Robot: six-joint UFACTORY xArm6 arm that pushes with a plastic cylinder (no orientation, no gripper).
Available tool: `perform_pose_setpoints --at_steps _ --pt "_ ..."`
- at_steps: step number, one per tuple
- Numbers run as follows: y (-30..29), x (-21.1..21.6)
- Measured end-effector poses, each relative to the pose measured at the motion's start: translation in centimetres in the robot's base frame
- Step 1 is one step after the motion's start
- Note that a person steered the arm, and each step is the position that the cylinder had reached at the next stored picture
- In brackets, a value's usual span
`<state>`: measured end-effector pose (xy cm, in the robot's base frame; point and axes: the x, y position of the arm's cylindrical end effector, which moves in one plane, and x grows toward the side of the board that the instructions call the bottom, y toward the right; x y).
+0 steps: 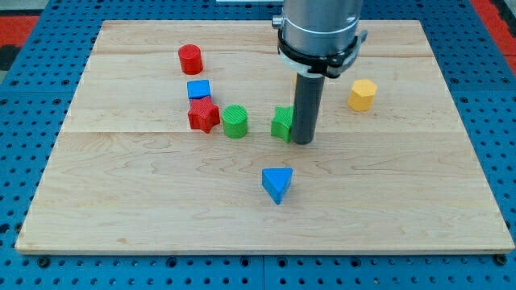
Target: Place the yellow heart left to the yellow hexagon
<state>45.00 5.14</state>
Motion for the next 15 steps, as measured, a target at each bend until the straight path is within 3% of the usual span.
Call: perform_pose_setpoints --at_steps 1,3,5,7,13,14,15 --pt "-1.2 -2.1" --pt "-7.9 -10.2" --pt "1.8 -12.4" --pt "3.9 -15.1" --pt "5.8 -14.5" --pt "6.5 -9.3" --pt "6.8 -9.0"
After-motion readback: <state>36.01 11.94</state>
